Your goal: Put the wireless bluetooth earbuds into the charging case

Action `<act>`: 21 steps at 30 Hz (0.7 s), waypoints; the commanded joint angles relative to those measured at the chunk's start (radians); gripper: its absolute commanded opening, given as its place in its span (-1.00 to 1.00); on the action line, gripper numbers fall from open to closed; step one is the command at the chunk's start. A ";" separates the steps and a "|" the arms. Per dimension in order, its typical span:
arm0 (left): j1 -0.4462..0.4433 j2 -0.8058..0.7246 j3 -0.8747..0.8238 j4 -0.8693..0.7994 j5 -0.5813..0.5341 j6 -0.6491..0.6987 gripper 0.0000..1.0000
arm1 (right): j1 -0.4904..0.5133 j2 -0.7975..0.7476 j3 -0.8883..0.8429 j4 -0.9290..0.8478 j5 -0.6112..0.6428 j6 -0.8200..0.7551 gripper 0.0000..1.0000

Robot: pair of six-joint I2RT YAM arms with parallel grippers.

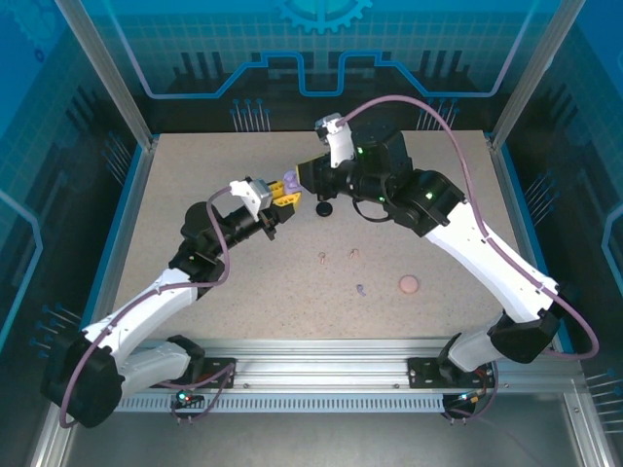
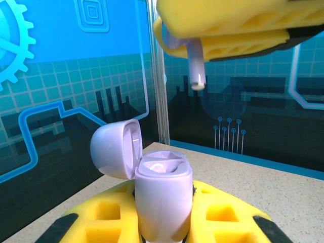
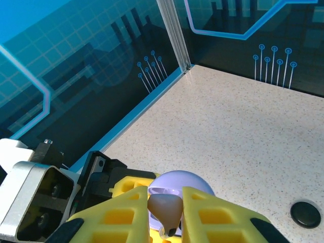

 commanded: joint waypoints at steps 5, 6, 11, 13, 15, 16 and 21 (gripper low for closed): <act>-0.010 0.001 0.041 0.012 0.019 0.024 -1.00 | 0.023 -0.009 -0.036 0.043 -0.020 -0.015 -0.61; -0.010 0.001 0.041 0.011 0.019 0.024 -1.00 | 0.023 -0.009 -0.041 0.043 -0.021 -0.016 -0.61; -0.010 -0.001 0.038 0.017 0.019 0.025 -1.00 | 0.025 -0.009 -0.064 0.041 -0.021 -0.011 -0.61; -0.009 -0.001 0.040 0.017 0.022 0.026 -1.00 | 0.025 -0.006 -0.067 0.041 -0.022 -0.009 -0.61; -0.009 -0.002 0.041 0.016 0.023 0.025 -1.00 | 0.025 -0.001 -0.067 0.041 -0.025 -0.008 -0.61; -0.010 -0.002 0.041 0.015 0.024 0.024 -1.00 | 0.025 0.001 -0.066 0.043 -0.025 -0.008 -0.61; -0.010 -0.004 0.040 0.006 0.027 0.027 -1.00 | 0.026 0.014 -0.064 0.044 -0.025 -0.005 -0.62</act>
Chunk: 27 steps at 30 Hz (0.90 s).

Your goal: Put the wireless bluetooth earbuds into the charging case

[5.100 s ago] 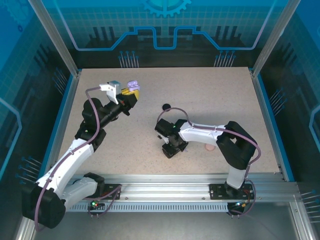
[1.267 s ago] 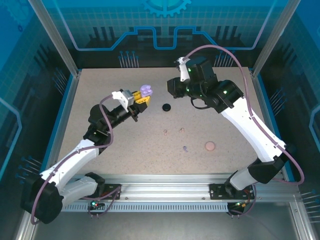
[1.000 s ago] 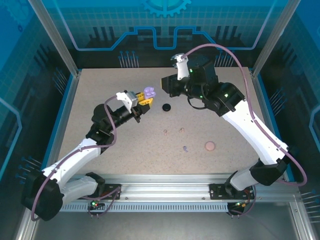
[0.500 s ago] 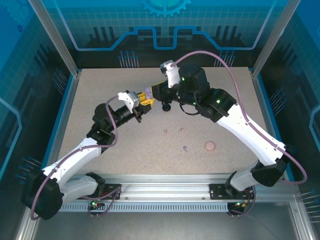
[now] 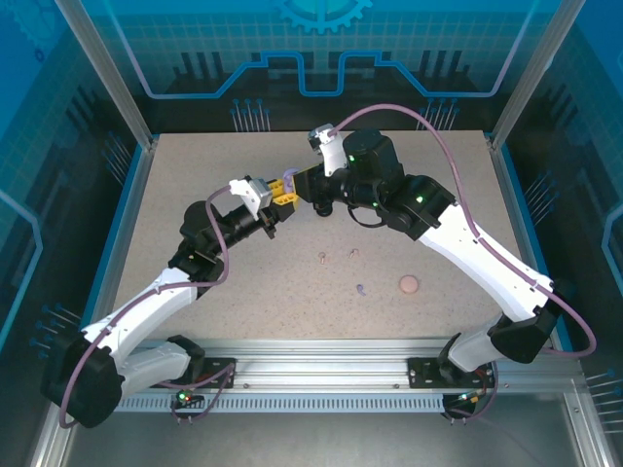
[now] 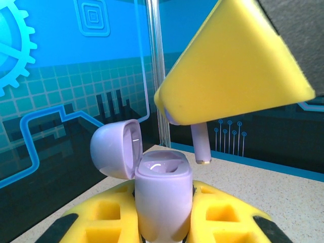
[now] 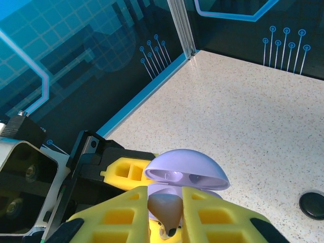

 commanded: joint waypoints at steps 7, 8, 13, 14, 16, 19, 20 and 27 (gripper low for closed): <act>-0.011 -0.006 0.025 0.005 0.033 0.025 -1.00 | 0.013 0.012 0.013 0.024 0.006 -0.009 -0.62; -0.011 -0.008 0.024 0.003 0.034 0.025 -1.00 | 0.013 0.012 0.015 0.024 0.010 -0.011 -0.62; -0.011 -0.010 0.021 -0.004 0.036 0.023 -1.00 | 0.012 0.007 0.014 0.031 0.013 -0.008 -0.62; -0.012 -0.011 0.020 -0.005 0.035 0.023 -1.00 | 0.011 0.006 0.014 0.032 0.014 -0.007 -0.62; -0.011 -0.012 0.019 -0.005 0.035 0.025 -1.00 | 0.011 0.003 0.011 0.037 0.014 -0.005 -0.61; -0.011 -0.011 0.018 -0.006 0.037 0.023 -1.00 | 0.010 0.003 0.007 0.039 0.018 -0.002 -0.62; -0.011 -0.011 0.019 -0.008 0.039 0.023 -1.00 | 0.010 0.003 0.005 0.042 0.019 -0.002 -0.62; -0.011 -0.013 0.020 -0.006 0.035 0.023 -1.00 | 0.006 0.019 -0.005 0.037 0.014 -0.002 -0.63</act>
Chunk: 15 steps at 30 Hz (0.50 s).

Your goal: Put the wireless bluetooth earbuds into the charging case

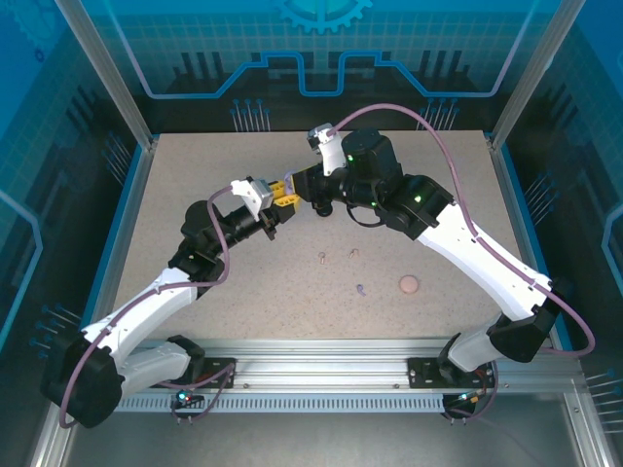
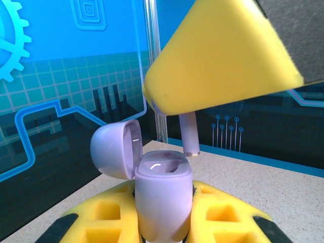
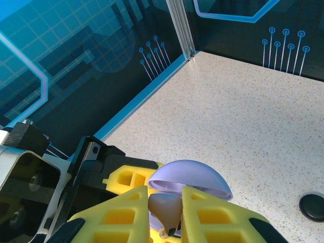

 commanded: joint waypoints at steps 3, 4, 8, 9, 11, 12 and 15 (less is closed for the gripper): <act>-0.011 -0.015 0.020 0.015 0.023 0.021 -1.00 | 0.005 0.018 -0.018 0.026 0.017 -0.005 -0.63; -0.011 -0.016 0.020 0.015 0.022 0.021 -1.00 | 0.003 0.019 -0.022 0.025 0.019 -0.005 -0.63; -0.010 -0.018 0.021 0.015 0.021 0.021 -1.00 | -0.002 0.024 -0.040 0.022 0.019 -0.008 -0.64; -0.011 -0.017 0.021 0.015 0.021 0.021 -1.00 | -0.002 0.024 -0.043 0.022 0.020 -0.010 -0.64; -0.011 -0.017 0.023 0.014 0.019 0.021 -1.00 | -0.002 0.024 -0.050 0.021 0.017 -0.014 -0.64; -0.010 -0.016 0.023 0.015 0.019 0.021 -1.00 | -0.002 0.024 -0.052 0.021 0.012 -0.019 -0.64; -0.010 -0.015 0.025 0.015 0.021 0.020 -1.00 | 0.000 0.022 -0.060 0.020 0.008 -0.030 -0.65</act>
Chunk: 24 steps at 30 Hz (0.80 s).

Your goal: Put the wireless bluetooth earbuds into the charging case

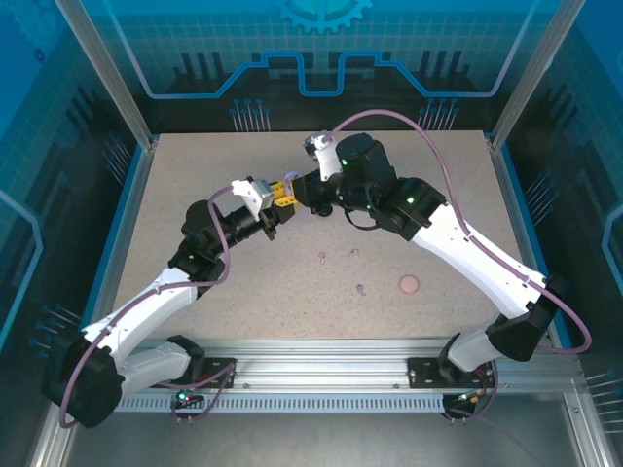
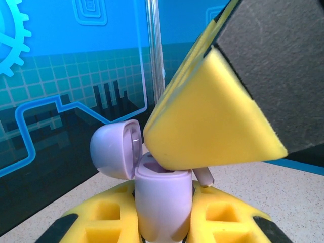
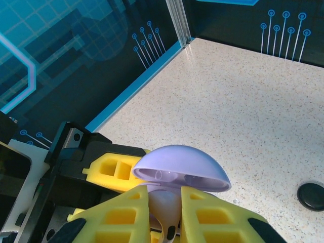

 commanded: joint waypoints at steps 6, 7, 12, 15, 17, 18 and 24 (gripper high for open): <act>-0.010 -0.012 0.024 0.028 0.026 0.016 -1.00 | 0.000 -0.007 -0.005 0.033 0.004 -0.008 -0.67; -0.010 -0.014 0.022 0.028 0.024 0.015 -1.00 | -0.001 -0.014 0.004 0.037 -0.001 -0.003 -0.67; -0.010 -0.017 0.023 0.026 0.028 0.014 -1.00 | -0.006 -0.055 0.030 0.067 -0.003 0.007 -0.66; -0.012 -0.019 0.024 0.022 0.030 0.013 -1.00 | -0.007 -0.071 0.029 0.093 0.005 -0.002 -0.66; -0.012 -0.020 0.025 0.023 0.030 0.012 -1.00 | -0.007 -0.073 0.027 0.108 0.010 -0.010 -0.66; -0.012 -0.022 0.026 0.023 0.030 0.011 -1.00 | -0.007 -0.069 0.028 0.112 0.012 -0.013 -0.66; -0.012 -0.033 0.028 0.016 0.031 0.011 -1.00 | -0.007 -0.047 0.013 0.135 0.019 -0.016 -0.66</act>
